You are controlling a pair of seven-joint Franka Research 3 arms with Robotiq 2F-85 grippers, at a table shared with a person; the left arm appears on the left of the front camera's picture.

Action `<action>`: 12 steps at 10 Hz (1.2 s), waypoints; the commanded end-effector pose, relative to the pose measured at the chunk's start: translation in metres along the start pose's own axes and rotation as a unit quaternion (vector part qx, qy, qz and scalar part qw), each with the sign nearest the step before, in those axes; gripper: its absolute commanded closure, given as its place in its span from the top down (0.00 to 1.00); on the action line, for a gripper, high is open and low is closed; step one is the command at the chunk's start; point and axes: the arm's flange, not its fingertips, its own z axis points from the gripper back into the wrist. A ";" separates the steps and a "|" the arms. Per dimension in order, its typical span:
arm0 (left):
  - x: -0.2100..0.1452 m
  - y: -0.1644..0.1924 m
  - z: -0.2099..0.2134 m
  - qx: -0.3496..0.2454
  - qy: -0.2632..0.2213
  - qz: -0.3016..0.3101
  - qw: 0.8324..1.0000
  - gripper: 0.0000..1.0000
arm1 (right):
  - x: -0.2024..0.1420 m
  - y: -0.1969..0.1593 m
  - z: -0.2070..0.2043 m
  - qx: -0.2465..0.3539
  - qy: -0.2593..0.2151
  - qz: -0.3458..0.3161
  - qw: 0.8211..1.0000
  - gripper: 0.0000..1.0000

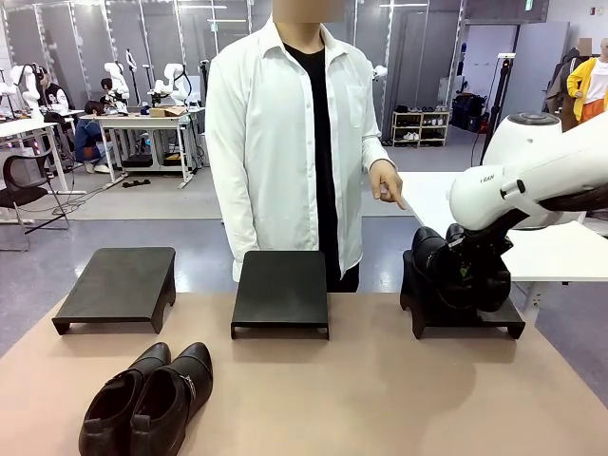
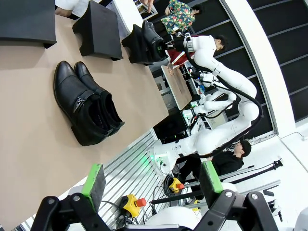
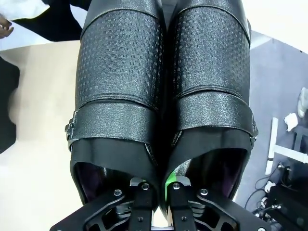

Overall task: Place the shoes on the stand as instructed by the person.
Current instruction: Pick up one pair of Shoes and place it on the Shoes Stand indicated by the person.

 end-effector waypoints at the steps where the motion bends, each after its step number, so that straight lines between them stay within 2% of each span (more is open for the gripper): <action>1: 0.000 -0.001 0.002 -0.005 0.000 -0.006 1.000 1.00 | 0.002 0.001 -0.002 -0.016 -0.034 -0.021 0.999 0.07; 6: 0.000 -0.001 0.002 -0.005 0.000 -0.006 1.000 1.00 | 0.005 0.001 -0.020 -0.004 -0.055 -0.033 0.998 0.07; 12: 0.000 -0.001 0.002 -0.005 0.000 -0.006 1.000 1.00 | 0.003 -0.005 -0.033 0.012 -0.055 -0.061 0.997 0.07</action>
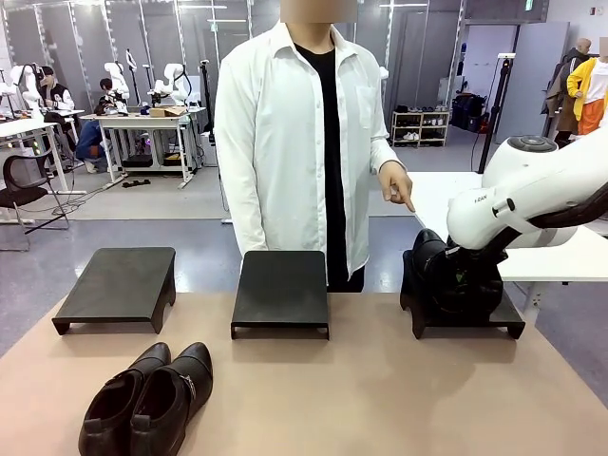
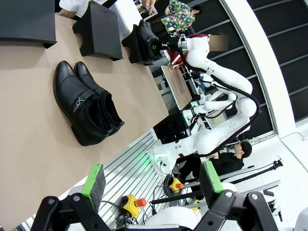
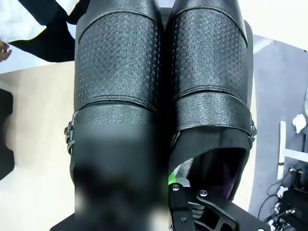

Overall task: Place the shoes on the stand as instructed by the person.
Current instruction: Pick up one pair of Shoes and place it on the Shoes Stand indicated by the person.

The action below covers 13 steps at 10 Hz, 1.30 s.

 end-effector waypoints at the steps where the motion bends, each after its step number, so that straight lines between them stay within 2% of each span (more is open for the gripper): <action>1: 0.000 -0.001 0.002 -0.005 0.000 -0.006 1.000 1.00 | 0.001 0.002 0.000 0.006 -0.031 -0.023 0.999 0.37; 2: 0.000 -0.001 0.002 -0.005 0.000 -0.006 1.000 1.00 | 0.001 0.003 0.000 0.006 -0.031 -0.025 0.999 0.48; 3: 0.000 -0.001 0.002 -0.005 0.000 -0.006 1.000 1.00 | 0.000 0.004 0.001 0.008 -0.031 -0.026 0.999 0.78; 5: 0.000 -0.001 0.002 -0.005 0.000 -0.006 1.000 1.00 | -0.004 0.005 0.005 0.004 -0.029 -0.032 0.999 1.00; 7: 0.000 -0.001 0.002 -0.005 0.000 -0.006 1.000 1.00 | -0.006 0.004 0.008 0.008 -0.028 -0.036 0.999 1.00; 8: 0.000 -0.001 0.002 -0.005 0.000 -0.006 1.000 1.00 | -0.007 0.005 0.009 0.009 -0.028 -0.037 0.999 0.91; 9: 0.000 -0.001 0.002 -0.005 0.000 -0.006 1.000 1.00 | -0.006 0.005 0.011 0.010 -0.028 -0.036 0.999 1.00; 13: 0.000 -0.001 0.002 -0.005 0.000 -0.006 1.000 1.00 | 0.001 0.000 0.008 0.007 -0.019 -0.018 1.000 1.00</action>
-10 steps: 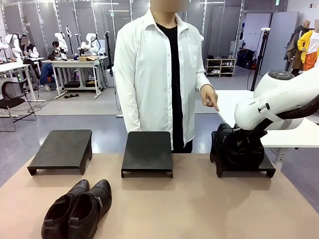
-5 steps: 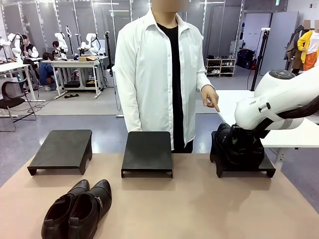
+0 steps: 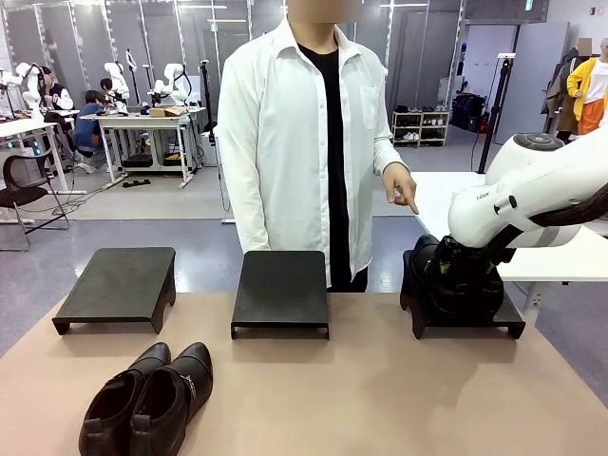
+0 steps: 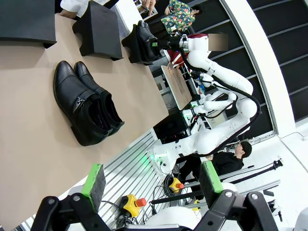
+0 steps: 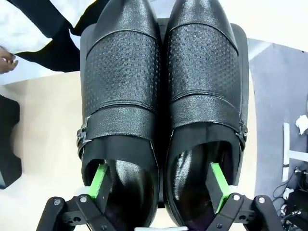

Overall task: Place the shoes on the stand as instructed by the person.
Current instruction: Pick up one pair of Shoes and place it on the Shoes Stand indicated by the person, then pick up another pair of Shoes and place it on the Shoes Stand indicated by the person.

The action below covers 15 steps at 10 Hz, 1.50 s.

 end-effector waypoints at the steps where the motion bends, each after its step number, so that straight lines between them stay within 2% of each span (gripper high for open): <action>1: 0.000 -0.001 0.002 -0.005 0.000 -0.006 1.000 1.00 | 0.001 0.000 0.000 0.000 -0.001 -0.001 1.000 1.00; 8: 0.000 -0.001 0.002 -0.005 0.000 -0.006 1.000 1.00 | 0.000 0.000 0.000 0.000 0.000 0.000 1.000 1.00; 11: 0.000 -0.001 0.002 -0.005 0.000 -0.006 1.000 1.00 | -0.026 -0.009 0.085 0.075 0.037 -0.016 0.996 1.00; 14: 0.000 -0.001 0.002 -0.005 0.000 -0.006 1.000 1.00 | -0.062 -0.029 0.137 0.116 0.049 -0.034 0.991 1.00; 15: 0.000 -0.001 0.002 -0.005 0.000 -0.006 1.000 1.00 | -0.082 -0.043 0.151 0.154 0.056 -0.046 0.985 1.00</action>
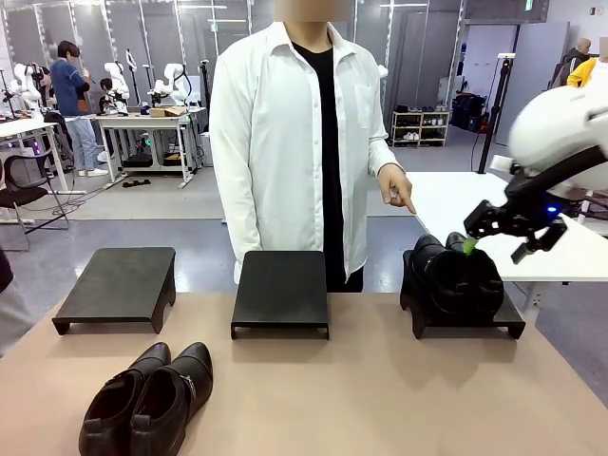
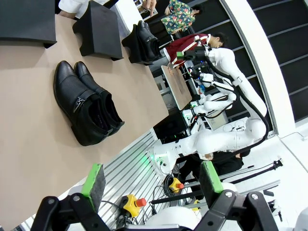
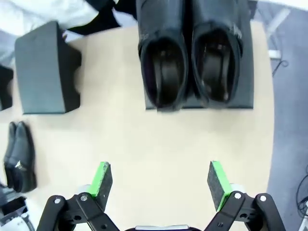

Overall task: Place the shoes on the stand as instructed by the person.
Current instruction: Pick up another pair of Shoes and place it on the Shoes Stand indicated by the person.

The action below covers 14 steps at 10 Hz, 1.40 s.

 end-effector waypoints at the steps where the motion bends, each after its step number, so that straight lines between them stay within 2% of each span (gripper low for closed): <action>1: 0.000 -0.001 0.002 -0.005 0.000 -0.006 1.000 1.00 | -0.038 -0.033 0.017 0.071 0.011 -0.010 0.997 1.00; 4: 0.000 -0.001 0.002 -0.005 0.000 -0.006 1.000 1.00 | -0.096 -0.090 0.037 0.189 0.024 -0.031 0.981 1.00; 7: 0.000 -0.001 0.002 -0.005 0.000 -0.006 1.000 1.00 | -0.147 -0.162 0.037 0.350 0.031 -0.032 0.936 1.00; 10: 0.000 -0.001 0.002 -0.005 0.000 -0.006 1.000 1.00 | -0.192 -0.241 0.007 0.459 0.011 -0.072 0.885 1.00; 11: 0.000 -0.001 0.002 -0.005 0.000 -0.006 1.000 1.00 | -0.212 -0.265 -0.012 0.501 0.014 -0.087 0.861 1.00; 12: 0.000 -0.001 0.002 -0.005 0.000 -0.006 1.000 1.00 | -0.222 -0.277 -0.030 0.526 0.007 -0.091 0.845 1.00; 14: 0.000 -0.001 0.002 -0.005 0.000 -0.006 1.000 1.00 | -0.234 -0.289 -0.053 0.552 -0.002 -0.092 0.829 1.00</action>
